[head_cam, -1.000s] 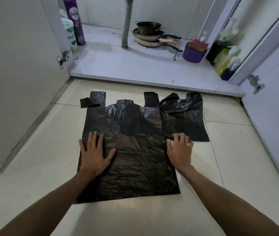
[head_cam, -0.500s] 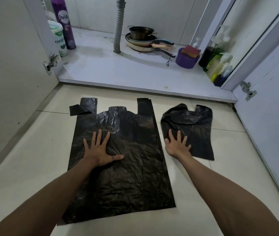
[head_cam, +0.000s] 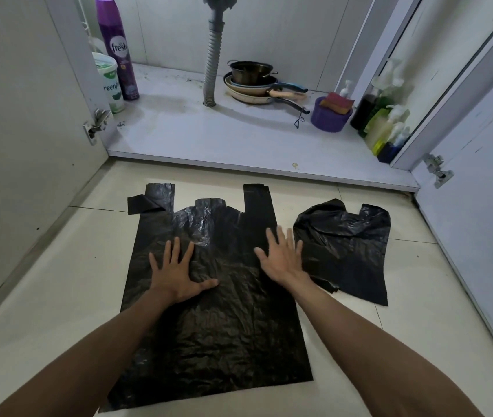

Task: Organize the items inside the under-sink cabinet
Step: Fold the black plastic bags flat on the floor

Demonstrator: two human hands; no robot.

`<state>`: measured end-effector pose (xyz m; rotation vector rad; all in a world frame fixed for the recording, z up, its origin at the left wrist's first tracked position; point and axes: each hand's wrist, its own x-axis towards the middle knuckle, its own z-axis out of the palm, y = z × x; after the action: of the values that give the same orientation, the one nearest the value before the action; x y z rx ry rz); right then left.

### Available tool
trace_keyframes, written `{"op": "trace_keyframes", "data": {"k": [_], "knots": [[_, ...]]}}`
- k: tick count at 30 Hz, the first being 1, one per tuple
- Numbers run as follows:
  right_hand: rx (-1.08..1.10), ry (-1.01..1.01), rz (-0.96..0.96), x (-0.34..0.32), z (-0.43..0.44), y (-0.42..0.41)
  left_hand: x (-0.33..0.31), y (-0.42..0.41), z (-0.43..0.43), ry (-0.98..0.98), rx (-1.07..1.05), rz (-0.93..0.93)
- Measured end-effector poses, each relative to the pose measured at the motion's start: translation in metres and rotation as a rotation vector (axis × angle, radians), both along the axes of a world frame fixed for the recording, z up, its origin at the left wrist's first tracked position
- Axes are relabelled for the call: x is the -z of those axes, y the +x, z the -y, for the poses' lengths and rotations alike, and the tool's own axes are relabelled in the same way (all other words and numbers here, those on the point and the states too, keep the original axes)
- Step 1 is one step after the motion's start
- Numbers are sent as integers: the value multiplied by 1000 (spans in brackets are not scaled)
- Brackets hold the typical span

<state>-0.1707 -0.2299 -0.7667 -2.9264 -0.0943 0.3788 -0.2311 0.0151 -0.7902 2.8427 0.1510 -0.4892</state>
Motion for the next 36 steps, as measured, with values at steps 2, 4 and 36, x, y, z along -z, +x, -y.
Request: {"op": "trace_keyframes", "data": {"k": [2, 4, 36], "knots": [[-55, 8, -12, 6, -17, 0, 2, 0, 9, -1, -7, 5], [-75, 23, -9, 11, -28, 2, 4, 1, 18, 7, -11, 30], [-35, 9, 271, 66, -2, -6, 3, 149, -53, 147, -64, 175]]}}
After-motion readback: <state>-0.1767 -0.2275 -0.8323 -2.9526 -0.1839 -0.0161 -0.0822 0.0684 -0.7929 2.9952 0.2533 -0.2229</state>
